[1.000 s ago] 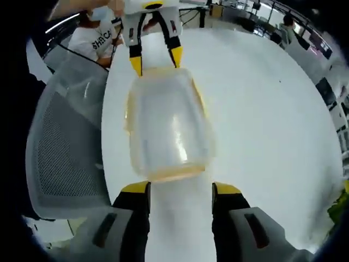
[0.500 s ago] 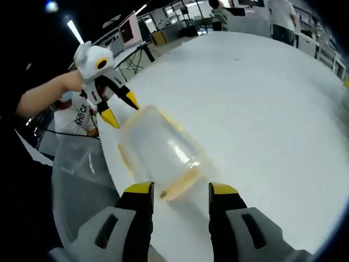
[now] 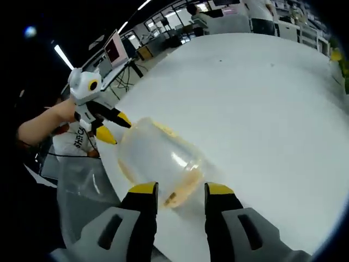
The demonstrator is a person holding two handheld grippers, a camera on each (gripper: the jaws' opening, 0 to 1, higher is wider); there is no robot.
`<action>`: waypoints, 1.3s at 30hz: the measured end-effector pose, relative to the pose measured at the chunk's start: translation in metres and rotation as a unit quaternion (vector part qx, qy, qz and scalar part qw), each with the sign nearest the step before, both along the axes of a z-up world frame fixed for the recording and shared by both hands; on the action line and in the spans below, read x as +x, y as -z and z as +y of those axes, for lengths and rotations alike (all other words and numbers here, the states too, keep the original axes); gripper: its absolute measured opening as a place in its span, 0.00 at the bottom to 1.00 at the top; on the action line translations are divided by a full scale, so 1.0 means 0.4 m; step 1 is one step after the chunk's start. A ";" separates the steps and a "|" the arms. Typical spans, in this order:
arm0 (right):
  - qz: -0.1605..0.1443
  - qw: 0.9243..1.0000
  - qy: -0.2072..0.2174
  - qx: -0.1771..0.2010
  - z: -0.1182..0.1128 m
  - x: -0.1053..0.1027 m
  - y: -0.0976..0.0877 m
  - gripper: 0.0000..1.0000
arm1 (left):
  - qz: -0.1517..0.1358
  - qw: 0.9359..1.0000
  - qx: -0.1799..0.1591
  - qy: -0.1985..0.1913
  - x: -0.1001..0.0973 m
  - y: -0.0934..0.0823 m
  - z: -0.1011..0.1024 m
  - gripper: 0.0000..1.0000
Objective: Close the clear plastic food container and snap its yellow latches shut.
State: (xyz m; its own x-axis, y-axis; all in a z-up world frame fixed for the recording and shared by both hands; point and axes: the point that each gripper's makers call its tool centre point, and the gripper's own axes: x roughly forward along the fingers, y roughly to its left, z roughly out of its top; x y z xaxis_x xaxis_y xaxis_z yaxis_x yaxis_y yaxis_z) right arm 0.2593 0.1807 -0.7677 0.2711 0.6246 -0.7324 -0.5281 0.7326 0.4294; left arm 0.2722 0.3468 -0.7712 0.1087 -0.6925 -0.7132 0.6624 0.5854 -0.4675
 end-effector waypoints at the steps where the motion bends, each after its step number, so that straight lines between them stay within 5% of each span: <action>1: 0.003 1.000 0.001 0.002 0.002 -0.004 0.003 0.29 | 0.011 1.000 -0.005 -0.019 0.001 0.001 -0.001 0.32; 6: 0.012 1.000 0.002 0.003 0.014 -0.020 0.013 0.27 | 0.026 0.998 -0.022 -0.058 0.004 -0.001 -0.014 0.30; 10: 0.020 1.000 -0.002 0.006 0.022 -0.030 0.017 0.23 | 0.029 0.997 -0.001 -0.071 0.003 0.016 -0.005 0.28; 15: 0.031 0.999 0.005 0.001 0.021 -0.032 0.031 0.23 | 0.026 0.997 0.006 -0.066 -0.003 0.019 -0.012 0.24; 17: 0.041 0.999 0.021 0.009 0.023 -0.031 0.033 0.24 | 0.001 0.998 0.037 -0.043 0.005 0.030 -0.002 0.21; 29: 0.046 0.999 0.005 0.002 0.027 -0.038 0.034 0.20 | 0.016 0.998 0.037 -0.047 0.003 0.026 -0.012 0.18; 31: 0.046 0.999 0.007 0.004 0.027 -0.039 0.034 0.20 | 0.025 0.998 0.034 -0.051 0.001 0.027 -0.015 0.17; 32: 0.059 0.998 0.009 0.003 0.021 -0.052 0.032 0.20 | 0.059 0.996 0.009 -0.071 -0.017 0.013 -0.038 0.15; 35: 0.017 1.000 -0.006 0.006 0.037 -0.027 0.026 0.18 | 0.022 0.998 0.034 -0.056 0.006 0.025 -0.021 0.14; 37: 0.051 0.999 0.005 0.004 0.031 -0.039 0.032 0.17 | 0.039 0.997 0.040 -0.054 0.010 0.026 -0.031 0.14; 39: 0.048 0.999 -0.001 0.000 0.032 -0.044 0.030 0.18 | 0.039 0.997 0.045 -0.045 0.007 0.022 -0.027 0.14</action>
